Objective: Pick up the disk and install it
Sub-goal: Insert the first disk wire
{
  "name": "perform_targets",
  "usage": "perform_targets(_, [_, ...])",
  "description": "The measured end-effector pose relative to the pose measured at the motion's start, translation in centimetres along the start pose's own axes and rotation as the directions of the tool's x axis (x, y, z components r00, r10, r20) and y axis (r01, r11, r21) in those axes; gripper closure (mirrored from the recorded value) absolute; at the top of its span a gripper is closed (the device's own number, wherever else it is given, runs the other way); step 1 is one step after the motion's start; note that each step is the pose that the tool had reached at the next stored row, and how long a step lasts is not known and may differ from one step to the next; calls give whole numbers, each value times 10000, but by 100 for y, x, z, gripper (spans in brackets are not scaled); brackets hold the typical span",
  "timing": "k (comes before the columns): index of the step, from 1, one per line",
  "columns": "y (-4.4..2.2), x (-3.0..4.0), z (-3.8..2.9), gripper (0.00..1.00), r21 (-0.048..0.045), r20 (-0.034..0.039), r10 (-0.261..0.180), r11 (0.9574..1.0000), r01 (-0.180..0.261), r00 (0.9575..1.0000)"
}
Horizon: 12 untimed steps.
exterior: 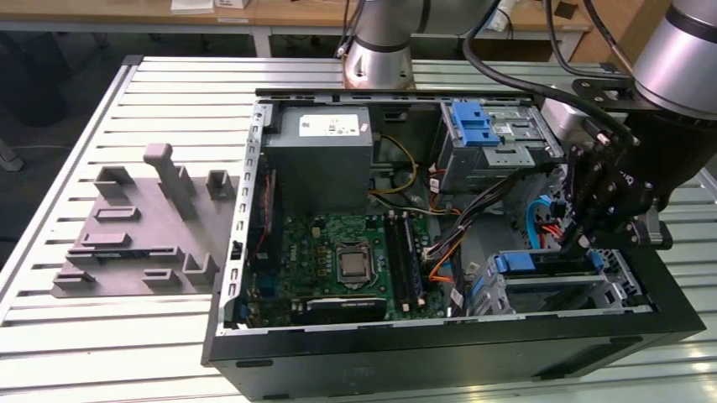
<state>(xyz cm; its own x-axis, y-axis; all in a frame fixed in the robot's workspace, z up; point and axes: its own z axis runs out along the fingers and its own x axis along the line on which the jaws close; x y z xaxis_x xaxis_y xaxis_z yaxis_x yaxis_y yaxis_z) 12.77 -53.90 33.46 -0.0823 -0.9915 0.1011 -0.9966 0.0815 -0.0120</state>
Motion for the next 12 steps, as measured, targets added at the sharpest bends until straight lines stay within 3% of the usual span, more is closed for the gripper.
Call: perform_targets(12, [0, 0, 4, 84, -5, 47, 10, 10000, -10, 10000])
